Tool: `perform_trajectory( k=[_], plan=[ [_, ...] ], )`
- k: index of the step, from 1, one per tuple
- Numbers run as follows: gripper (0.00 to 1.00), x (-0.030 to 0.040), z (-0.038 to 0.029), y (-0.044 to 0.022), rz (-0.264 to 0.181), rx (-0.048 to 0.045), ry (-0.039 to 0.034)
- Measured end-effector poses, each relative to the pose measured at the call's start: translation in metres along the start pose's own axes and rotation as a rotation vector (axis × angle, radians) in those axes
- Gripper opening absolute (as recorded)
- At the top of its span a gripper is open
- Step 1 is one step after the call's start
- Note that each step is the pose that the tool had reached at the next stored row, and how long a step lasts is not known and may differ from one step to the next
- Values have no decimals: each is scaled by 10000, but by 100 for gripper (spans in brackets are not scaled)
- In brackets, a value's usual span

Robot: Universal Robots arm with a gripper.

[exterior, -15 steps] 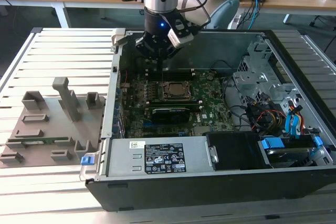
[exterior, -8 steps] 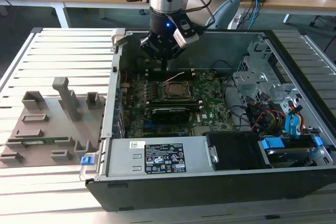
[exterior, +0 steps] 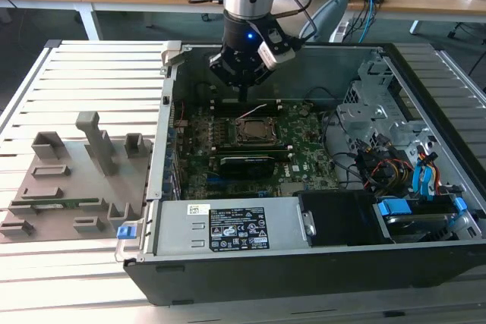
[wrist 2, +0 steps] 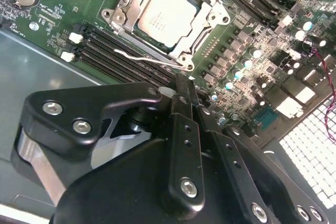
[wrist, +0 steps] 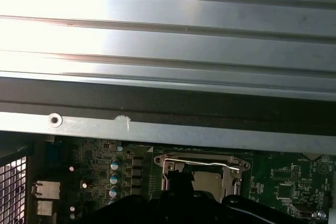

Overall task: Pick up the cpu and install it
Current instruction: 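Install the first cpu locking lever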

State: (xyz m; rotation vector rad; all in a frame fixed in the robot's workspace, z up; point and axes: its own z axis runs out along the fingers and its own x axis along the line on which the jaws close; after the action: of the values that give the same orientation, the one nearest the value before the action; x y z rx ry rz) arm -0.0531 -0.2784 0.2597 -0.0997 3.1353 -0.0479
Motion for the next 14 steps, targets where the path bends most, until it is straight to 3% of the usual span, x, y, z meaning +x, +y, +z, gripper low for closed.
perform_trajectory(
  k=[6,14],
  plan=[
    [11,-2,12,0,-1,0,0],
    [11,-2,114,4,0,0,0]
  ],
)
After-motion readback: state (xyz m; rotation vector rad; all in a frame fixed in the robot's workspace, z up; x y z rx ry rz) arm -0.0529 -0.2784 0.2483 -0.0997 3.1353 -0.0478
